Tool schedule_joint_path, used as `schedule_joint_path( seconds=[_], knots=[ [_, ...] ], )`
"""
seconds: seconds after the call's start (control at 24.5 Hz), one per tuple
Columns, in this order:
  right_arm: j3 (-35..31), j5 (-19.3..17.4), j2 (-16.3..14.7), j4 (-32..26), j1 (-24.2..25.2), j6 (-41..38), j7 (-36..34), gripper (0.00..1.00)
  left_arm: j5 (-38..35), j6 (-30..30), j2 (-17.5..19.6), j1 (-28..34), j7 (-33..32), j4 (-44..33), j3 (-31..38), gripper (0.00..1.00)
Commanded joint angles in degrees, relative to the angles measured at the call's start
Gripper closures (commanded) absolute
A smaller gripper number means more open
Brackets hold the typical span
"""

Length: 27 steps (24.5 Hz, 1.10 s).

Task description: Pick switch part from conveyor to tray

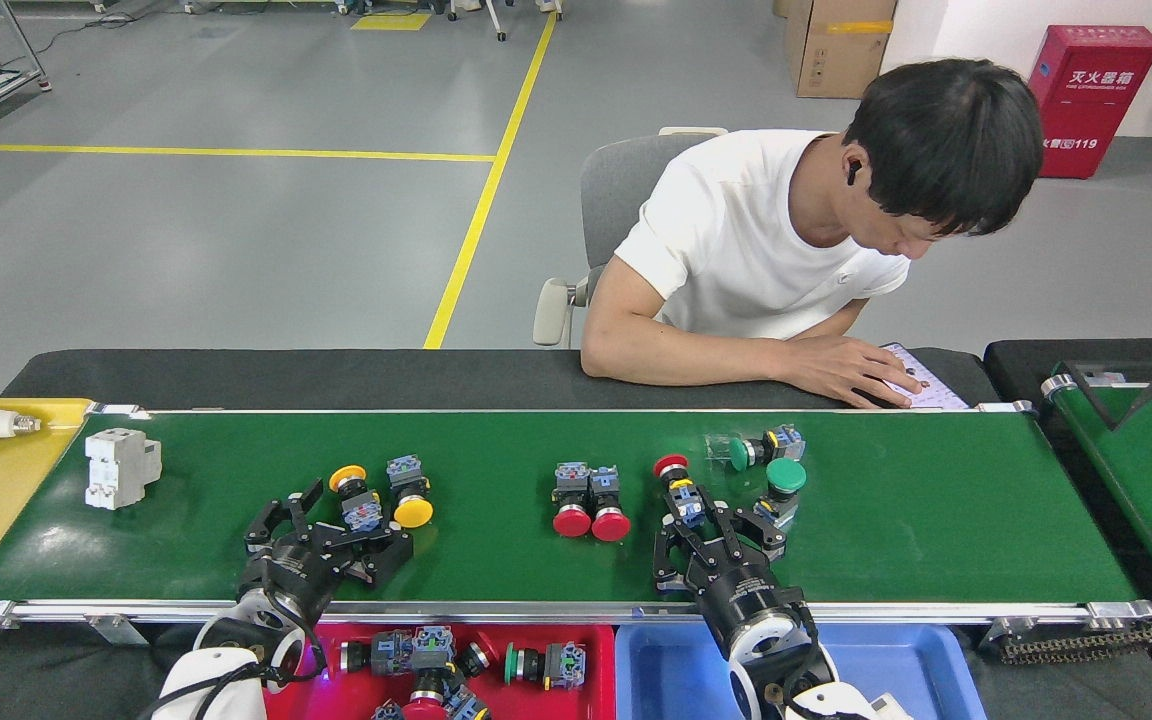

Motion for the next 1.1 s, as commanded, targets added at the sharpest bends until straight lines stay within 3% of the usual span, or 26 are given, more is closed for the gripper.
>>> schedule_joint_path(
  seconds=[0.0, 0.04, 0.12, 0.29, 0.37, 0.41, 0.45, 0.49, 0.53, 0.65, 0.82, 0.86, 0.9, 1.02, 1.06],
  knots=[
    [0.0, -0.4, -0.1, -1.4, -1.1, -1.3, -0.5, 0.98, -0.1, 0.2, 0.4, -0.6, 1.5, -0.5, -0.2, 0.87],
    [0.0, -0.5, -0.2, -2.4, -0.7, -1.9, -0.5, 0.98, 0.0, 0.1, 0.4, -0.5, 1.5, -0.5, -0.2, 0.94],
    [0.0, -1.6, -0.9, -7.1, 1.8, -6.6, -0.4, 0.98, 0.3, -0.2, 0.7, 0.2, 1.8, -0.8, -0.2, 0.97],
    [0.0, -5.5, -3.9, -19.5, 11.2, -19.2, -0.2, 0.98, 2.0, -0.9, 0.9, 3.6, 2.1, -5.5, 0.3, 0.98],
    [0.1, -6.1, -4.3, -23.4, 15.6, -25.5, 0.0, 0.97, 3.3, -2.0, 1.3, 7.1, 2.1, -11.4, 0.6, 0.98],
    [0.2, -6.1, -4.1, -24.5, 17.6, -28.6, 0.3, 0.89, 3.9, -2.7, 1.6, 9.9, 2.1, -15.7, 0.6, 0.98],
    [0.6, -6.1, -3.2, -24.9, 19.0, -30.2, 0.5, 0.67, 4.7, -3.8, 1.8, 13.0, 2.1, -20.8, 0.7, 0.97],
    [1.5, -6.1, -1.6, -25.1, 19.9, -30.3, 1.2, 0.24, 5.0, -4.8, 2.0, 15.9, 2.1, -25.7, 0.7, 0.97],
    [2.6, -6.0, 0.1, -25.2, 20.5, -30.2, 3.0, 0.01, 5.0, -6.1, 2.0, 19.7, 2.0, -30.7, 0.6, 0.97],
    [2.9, -6.1, 1.2, -25.2, 20.4, -30.2, 5.9, 0.0, 4.5, -10.1, 2.6, 30.4, 2.2, -42.2, -0.9, 0.96],
    [0.7, -6.3, 1.4, -25.4, 20.0, -30.2, 5.9, 0.0, 0.1, -11.2, 4.7, 34.3, 4.7, -44.6, -7.1, 0.92],
    [-1.1, -6.3, 1.6, -25.8, 20.0, -30.2, 5.9, 0.0, -1.2, -11.2, 4.8, 34.4, 5.3, -44.5, -7.5, 0.83],
    [-2.8, -6.4, 2.0, -26.6, 19.9, -30.2, 5.9, 0.0, -1.4, -11.2, 4.4, 34.6, 5.4, -44.5, -7.5, 0.68],
    [-12.3, -6.8, 4.5, -28.4, 18.7, -30.1, 5.8, 0.0, -1.5, -11.1, 3.6, 34.6, 5.4, -44.4, -7.5, 0.0],
    [-15.4, -6.8, 4.6, -28.4, 18.5, -29.4, 5.6, 0.0, -1.4, -11.1, 3.5, 34.6, 5.4, -44.4, -7.4, 0.0]
  ],
)
